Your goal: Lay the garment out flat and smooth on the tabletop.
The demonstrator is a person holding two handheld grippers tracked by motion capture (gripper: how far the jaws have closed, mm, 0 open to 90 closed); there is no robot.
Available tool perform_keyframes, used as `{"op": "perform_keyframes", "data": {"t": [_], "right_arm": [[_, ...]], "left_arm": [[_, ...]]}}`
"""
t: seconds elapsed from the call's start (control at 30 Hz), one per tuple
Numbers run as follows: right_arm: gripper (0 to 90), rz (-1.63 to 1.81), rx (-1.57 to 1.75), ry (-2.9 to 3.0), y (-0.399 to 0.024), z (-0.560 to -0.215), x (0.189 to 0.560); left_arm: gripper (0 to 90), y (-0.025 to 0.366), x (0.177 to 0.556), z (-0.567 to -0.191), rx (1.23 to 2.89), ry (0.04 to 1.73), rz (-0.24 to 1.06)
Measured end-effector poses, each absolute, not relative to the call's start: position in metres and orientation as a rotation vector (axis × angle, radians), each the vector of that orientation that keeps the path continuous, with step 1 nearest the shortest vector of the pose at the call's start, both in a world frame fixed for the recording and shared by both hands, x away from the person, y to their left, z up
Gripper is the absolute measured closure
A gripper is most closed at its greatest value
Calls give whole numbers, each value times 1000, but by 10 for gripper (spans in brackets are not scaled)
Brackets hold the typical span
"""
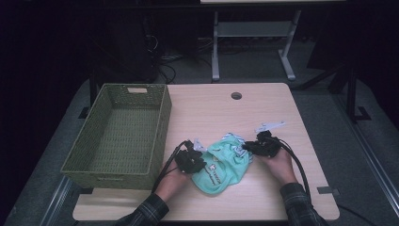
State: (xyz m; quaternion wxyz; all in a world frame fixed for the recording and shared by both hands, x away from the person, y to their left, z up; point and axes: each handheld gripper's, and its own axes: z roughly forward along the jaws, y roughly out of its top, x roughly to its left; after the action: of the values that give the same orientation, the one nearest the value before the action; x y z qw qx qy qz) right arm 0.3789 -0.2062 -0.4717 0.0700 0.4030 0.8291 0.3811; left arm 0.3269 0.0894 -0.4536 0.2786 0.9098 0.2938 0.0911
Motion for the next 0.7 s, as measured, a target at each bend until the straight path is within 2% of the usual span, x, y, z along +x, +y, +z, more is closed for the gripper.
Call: {"op": "perform_keyframes", "data": {"t": [0.23, 0.53, 0.7], "right_arm": [[804, 1110, 1165, 2422, -210, -460, 375], [813, 1099, 1108, 2286, -228, -420, 370], [793, 1072, 1127, 2313, -229, -420, 377]], "left_arm": [[757, 89, 326, -453, 2449, 784, 250], [716, 89, 326, -453, 2448, 782, 262], [650, 89, 327, -454, 2443, 792, 270]]}}
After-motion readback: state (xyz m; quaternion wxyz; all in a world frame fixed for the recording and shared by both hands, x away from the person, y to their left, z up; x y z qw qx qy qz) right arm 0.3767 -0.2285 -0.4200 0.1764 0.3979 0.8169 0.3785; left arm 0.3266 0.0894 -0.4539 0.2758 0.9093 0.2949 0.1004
